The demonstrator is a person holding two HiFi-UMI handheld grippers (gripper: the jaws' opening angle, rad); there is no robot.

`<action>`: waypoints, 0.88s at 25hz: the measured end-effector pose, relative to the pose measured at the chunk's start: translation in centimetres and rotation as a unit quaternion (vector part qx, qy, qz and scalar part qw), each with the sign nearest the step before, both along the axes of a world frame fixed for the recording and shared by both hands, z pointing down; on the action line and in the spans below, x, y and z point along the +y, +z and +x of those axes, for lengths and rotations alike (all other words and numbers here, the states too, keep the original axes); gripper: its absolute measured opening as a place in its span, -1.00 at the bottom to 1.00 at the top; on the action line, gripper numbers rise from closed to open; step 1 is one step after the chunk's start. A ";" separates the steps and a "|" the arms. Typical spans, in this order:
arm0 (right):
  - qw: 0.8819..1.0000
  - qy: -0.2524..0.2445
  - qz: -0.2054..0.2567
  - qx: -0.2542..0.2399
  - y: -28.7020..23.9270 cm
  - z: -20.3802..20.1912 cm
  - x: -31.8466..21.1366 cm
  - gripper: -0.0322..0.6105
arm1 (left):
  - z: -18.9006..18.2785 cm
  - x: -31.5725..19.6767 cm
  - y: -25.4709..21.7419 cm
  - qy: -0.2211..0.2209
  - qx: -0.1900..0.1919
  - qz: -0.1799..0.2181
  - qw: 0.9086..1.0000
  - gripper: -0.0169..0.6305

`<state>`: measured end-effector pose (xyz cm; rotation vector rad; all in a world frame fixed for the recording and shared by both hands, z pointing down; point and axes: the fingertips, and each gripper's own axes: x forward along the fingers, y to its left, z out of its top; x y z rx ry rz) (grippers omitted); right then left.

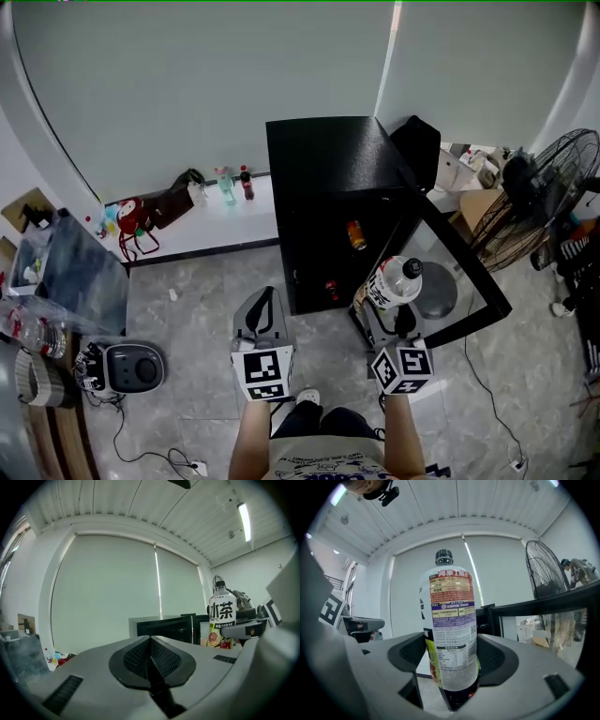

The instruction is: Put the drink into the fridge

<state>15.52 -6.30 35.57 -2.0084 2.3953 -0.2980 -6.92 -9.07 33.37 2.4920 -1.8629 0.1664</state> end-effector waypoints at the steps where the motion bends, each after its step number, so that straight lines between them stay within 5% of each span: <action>1: 1.000 0.002 -0.001 0.000 0.1 -0.1 -0.3 0.15 | -0.2 -0.3 0.2 0.001 0.000 -0.002 1.000 -0.93; 22: 1.000 -0.009 -0.028 0.001 3.9 -1.8 -5.8 0.15 | -1.2 -4.9 4.3 -0.009 -0.001 -0.036 0.999 -0.93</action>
